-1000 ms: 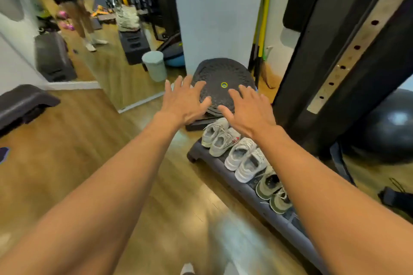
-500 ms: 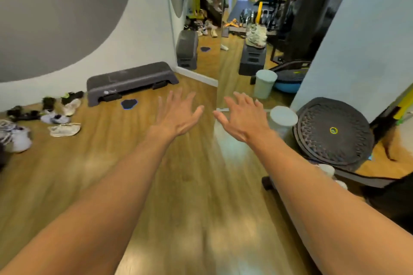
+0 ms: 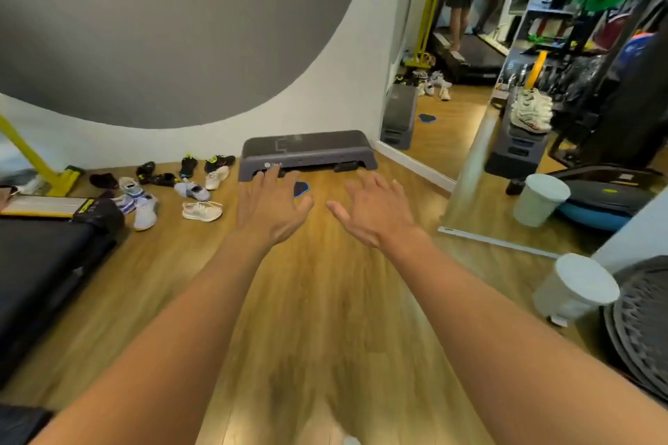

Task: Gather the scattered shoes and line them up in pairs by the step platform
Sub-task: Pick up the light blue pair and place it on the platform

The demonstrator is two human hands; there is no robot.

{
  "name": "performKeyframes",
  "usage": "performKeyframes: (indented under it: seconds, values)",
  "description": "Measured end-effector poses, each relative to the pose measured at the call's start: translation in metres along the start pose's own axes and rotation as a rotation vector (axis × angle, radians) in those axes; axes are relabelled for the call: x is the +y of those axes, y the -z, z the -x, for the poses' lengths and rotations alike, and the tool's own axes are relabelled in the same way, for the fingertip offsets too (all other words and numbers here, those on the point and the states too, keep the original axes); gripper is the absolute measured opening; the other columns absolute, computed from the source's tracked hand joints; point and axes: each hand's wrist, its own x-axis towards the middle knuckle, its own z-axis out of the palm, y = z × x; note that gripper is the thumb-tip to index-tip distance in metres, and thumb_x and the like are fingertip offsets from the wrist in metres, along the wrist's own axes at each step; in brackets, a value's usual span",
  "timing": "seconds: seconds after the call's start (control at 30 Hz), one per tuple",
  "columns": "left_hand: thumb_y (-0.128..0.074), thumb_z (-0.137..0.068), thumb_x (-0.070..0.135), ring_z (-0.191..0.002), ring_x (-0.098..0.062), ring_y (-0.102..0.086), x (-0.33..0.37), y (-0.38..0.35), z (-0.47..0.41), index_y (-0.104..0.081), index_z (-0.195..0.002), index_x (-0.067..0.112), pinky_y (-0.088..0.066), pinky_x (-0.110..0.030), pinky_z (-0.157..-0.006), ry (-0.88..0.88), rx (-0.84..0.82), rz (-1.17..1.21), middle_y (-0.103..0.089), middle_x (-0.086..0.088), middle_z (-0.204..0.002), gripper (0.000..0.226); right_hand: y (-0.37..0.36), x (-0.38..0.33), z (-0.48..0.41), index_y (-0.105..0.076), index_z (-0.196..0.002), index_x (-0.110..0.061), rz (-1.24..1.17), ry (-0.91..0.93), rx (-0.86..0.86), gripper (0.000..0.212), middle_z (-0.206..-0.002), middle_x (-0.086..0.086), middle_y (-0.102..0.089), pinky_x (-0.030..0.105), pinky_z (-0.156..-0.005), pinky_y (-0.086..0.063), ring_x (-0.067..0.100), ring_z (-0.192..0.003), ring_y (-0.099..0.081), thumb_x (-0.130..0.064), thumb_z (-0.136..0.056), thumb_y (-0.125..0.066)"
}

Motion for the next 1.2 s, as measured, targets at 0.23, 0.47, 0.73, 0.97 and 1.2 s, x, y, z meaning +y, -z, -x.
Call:
performKeyframes:
  seconds: [0.23, 0.47, 0.73, 0.97, 1.2]
  values:
    - [-0.039, -0.092, 0.051, -0.133, -0.034, -0.036, -0.094, 0.000, -0.079, -0.040, -0.142, 0.023, -0.030, -0.052, -0.108, 0.160, -0.005, -0.033, -0.037, -0.012, -0.148, 0.057, -0.032, -0.054, -0.134, -0.045, -0.139, -0.021, -0.048, 0.140, -0.049, 0.064, -0.153, 0.011, -0.032, 0.051, -0.111, -0.025, 0.028, -0.141, -0.026, -0.063, -0.094, -0.027]
    - [-0.039, -0.092, 0.049, -0.134, -0.032, -0.036, -0.194, -0.015, -0.147, -0.037, -0.145, 0.025, -0.033, -0.051, -0.108, 0.282, -0.018, -0.050, -0.038, -0.011, -0.148, 0.058, -0.068, -0.131, -0.253, -0.050, -0.133, -0.018, -0.062, 0.296, -0.101, 0.063, -0.142, 0.011, -0.043, 0.049, -0.104, -0.033, 0.028, -0.133, -0.036, -0.062, -0.094, -0.029]
    - [-0.042, -0.092, 0.051, -0.136, -0.033, -0.033, -0.338, -0.040, -0.236, -0.038, -0.144, 0.025, -0.030, -0.049, -0.108, 0.423, -0.070, -0.025, -0.035, -0.009, -0.150, 0.058, -0.119, -0.229, -0.396, -0.049, -0.133, -0.021, -0.056, 0.359, -0.154, 0.061, -0.139, 0.010, -0.047, 0.046, -0.099, -0.036, 0.029, -0.128, -0.041, -0.063, -0.093, -0.029]
    - [-0.045, -0.092, 0.047, -0.132, -0.037, -0.037, -0.472, -0.040, -0.315, -0.040, -0.142, 0.024, -0.034, -0.051, -0.105, 0.494, -0.115, -0.027, -0.037, -0.013, -0.147, 0.055, -0.144, -0.310, -0.519, -0.046, -0.136, -0.020, -0.091, 0.361, -0.216, 0.060, -0.142, 0.011, -0.044, 0.048, -0.099, -0.036, 0.031, -0.129, -0.040, -0.061, -0.094, -0.030]
    - [-0.043, -0.091, 0.048, -0.133, -0.036, -0.036, -0.565, -0.088, -0.404, -0.037, -0.143, 0.022, -0.033, -0.050, -0.105, 0.553, -0.165, 0.015, -0.036, -0.013, -0.147, 0.059, -0.201, -0.372, -0.640, -0.042, -0.141, -0.019, -0.120, 0.378, -0.306, 0.063, -0.147, 0.012, -0.040, 0.047, -0.102, -0.036, 0.031, -0.133, -0.037, -0.060, -0.094, -0.031]
